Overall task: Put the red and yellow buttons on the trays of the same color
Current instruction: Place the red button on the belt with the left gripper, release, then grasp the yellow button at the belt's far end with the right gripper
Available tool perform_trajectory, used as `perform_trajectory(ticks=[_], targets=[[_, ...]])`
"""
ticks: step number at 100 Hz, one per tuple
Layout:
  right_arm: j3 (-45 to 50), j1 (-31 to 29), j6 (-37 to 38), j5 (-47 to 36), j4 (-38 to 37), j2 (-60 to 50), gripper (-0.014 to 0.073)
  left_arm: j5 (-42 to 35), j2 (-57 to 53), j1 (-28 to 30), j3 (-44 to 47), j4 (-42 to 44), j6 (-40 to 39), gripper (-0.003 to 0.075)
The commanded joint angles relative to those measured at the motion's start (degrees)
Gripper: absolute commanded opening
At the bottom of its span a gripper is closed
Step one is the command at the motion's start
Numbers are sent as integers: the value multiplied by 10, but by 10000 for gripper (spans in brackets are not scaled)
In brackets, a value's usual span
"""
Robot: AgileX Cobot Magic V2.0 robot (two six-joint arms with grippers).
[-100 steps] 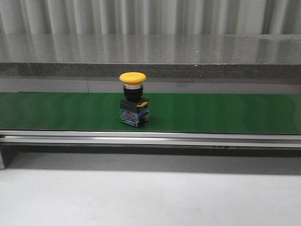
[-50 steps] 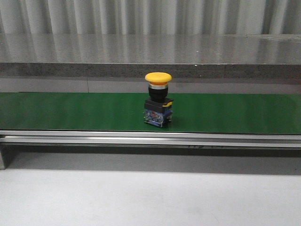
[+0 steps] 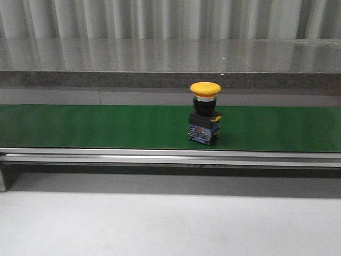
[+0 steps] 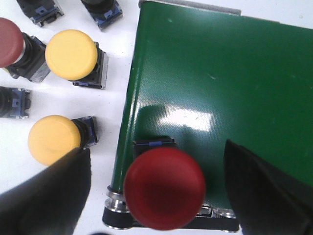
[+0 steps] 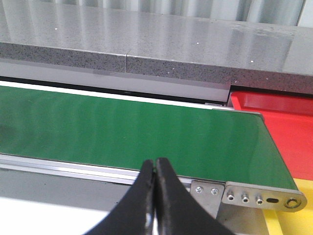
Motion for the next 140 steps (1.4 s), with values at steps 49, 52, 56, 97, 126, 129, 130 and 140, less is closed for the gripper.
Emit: perform_trajectory(ticks=[49, 52, 56, 97, 126, 129, 130, 140], targets=[[-12, 0, -2, -42, -3, -9, -67, -145, -226, -140, 56, -6, 16, -17], [-12, 0, -2, -42, -3, -9, -67, -150, -237, -150, 65, -6, 12, -17], [-12, 0, -2, -44, -3, -9, -67, -153, -253, -161, 77, -8, 12, -20], [-23, -1, -2, -119, -3, -8, -67, -164, -445, -204, 208, -22, 12, -20], [-201, -1, -1, 172, 9, 116, -67, -157, -589, -204, 293, -34, 12, -20], [-218, -1, -1, 192, 16, 135, -67, -157, -600, -204, 299, -36, 12, -20], [-227, -1, -2, 203, 17, 145, -67, -157, -603, -204, 300, -39, 12, -20], [-280, -1, -10, 249, 24, 214, -67, -157, -626, -204, 310, -44, 12, -20]])
